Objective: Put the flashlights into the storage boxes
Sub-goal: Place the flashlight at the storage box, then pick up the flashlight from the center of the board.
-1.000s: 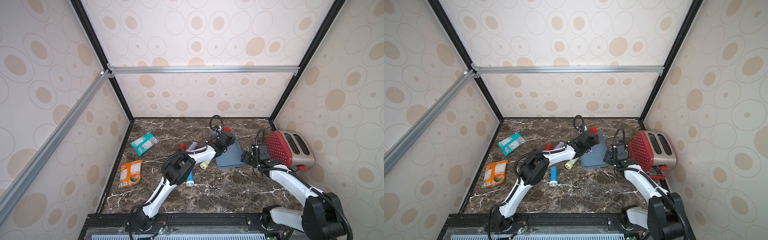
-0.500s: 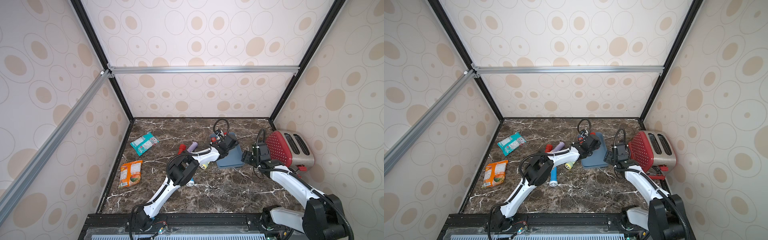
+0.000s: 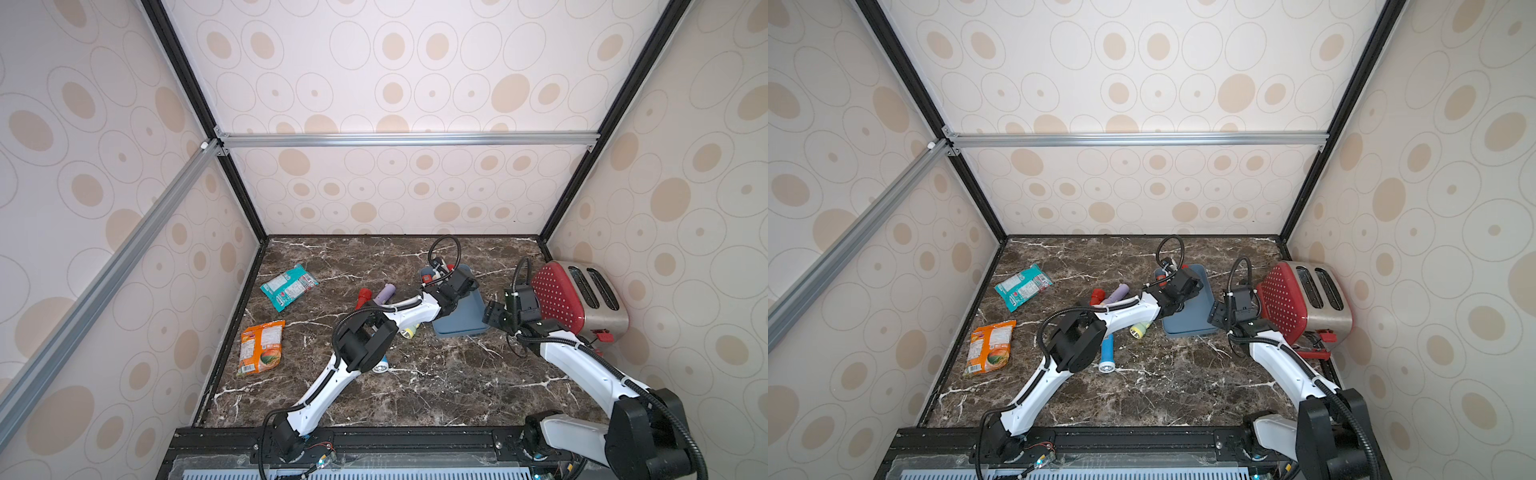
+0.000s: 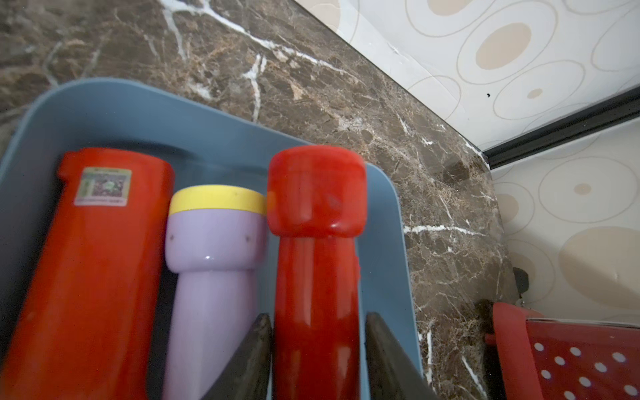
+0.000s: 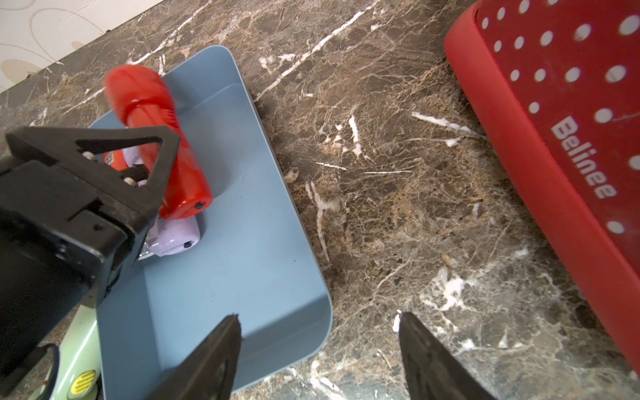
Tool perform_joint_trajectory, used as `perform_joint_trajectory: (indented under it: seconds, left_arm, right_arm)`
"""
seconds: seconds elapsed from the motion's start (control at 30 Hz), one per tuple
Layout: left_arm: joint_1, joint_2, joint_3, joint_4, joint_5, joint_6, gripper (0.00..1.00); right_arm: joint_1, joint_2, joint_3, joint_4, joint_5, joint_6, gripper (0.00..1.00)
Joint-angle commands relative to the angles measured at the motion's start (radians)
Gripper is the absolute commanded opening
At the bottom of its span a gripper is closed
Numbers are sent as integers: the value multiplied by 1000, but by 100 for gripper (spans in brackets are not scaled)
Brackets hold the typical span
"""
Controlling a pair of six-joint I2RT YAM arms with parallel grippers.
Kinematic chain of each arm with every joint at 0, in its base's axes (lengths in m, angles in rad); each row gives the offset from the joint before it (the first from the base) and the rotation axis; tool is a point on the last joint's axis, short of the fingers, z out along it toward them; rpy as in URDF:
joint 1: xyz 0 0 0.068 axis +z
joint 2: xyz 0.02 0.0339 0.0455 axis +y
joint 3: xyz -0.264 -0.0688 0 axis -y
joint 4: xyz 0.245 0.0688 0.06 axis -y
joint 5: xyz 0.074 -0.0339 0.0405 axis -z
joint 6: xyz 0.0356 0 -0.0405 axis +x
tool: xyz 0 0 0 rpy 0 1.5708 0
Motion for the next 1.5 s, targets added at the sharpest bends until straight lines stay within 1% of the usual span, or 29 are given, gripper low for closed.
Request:
perform_joint_trajectory:
  seconds: [0.0,0.13,0.23,0.33,0.4,0.43,0.47,0.5,0.53,0.6,0.67,0.77,0.8,0.87,0.93,1.0,1.1,1.2,1.23,1.27,1.33,1.43,1.47]
  left_arm:
    - [-6,-64,-27,-20,-65,26,50]
    - [-6,-114,-88,-1,-94,38,51]
    - [-4,-183,-143,3,-131,77,50]
    - [-2,-318,-266,4,-188,176,50]
    - [10,-451,-411,11,-228,247,51]
    - [19,-513,-483,15,-232,276,51]
    - [38,-589,-569,20,-231,295,53]
    - [62,-666,-676,48,-202,321,56]
    - [93,-731,-766,72,-160,338,56]
    - [177,-881,-960,117,-58,352,56]
    - [262,-1000,-1094,104,8,351,56]
    - [349,-1151,-1234,51,-5,386,58]
    - [370,-1193,-1274,37,-20,403,61]
    - [402,-1249,-1330,13,-41,434,64]
    - [430,-1274,-1365,-28,-71,447,65]
    - [438,-1274,-1384,-68,-128,452,64]
    - [439,-1269,-1443,-29,-127,495,62]
    - [437,-1281,-1523,33,-131,561,58]
    - [440,-1295,-1578,64,-161,536,58]
    - [442,-1316,-1613,108,-149,541,59]
    - [444,-1360,-1611,128,-113,585,60]
    - [443,-1427,-1654,146,-134,576,65]
    - [443,-1452,-1663,147,-134,574,66]
  right_arm:
    - [0,-3,-15,-6,19,8,74]
    - [1,-3,-15,-8,18,5,74]
    - [0,0,-12,-14,11,-3,74]
    - [0,-6,-9,-17,-3,-9,74]
    - [1,-15,-4,-22,-15,-13,73]
    - [3,-19,-2,-22,-25,-12,73]
    - [8,-24,-1,-21,-30,-10,73]
    - [18,-27,4,-18,-31,-9,73]
    - [30,-29,10,-16,-31,-7,73]
    - [66,-25,37,-28,-17,-6,73]
    - [131,-13,68,-40,-2,-1,73]
    - [209,26,120,-55,-25,31,73]
    - [241,47,141,-62,-38,50,73]
    - [316,87,183,-82,-40,83,73]
    - [404,130,224,-119,27,141,73]
    - [463,169,241,-128,43,228,74]
    - [497,204,208,-60,2,388,73]
    - [532,227,203,-14,2,461,73]
    - [546,237,214,-21,11,471,73]
    - [557,247,229,-35,18,481,73]
    - [566,274,254,-66,10,521,73]
    - [565,332,285,-93,-45,586,72]
    - [566,352,302,-108,-64,603,72]
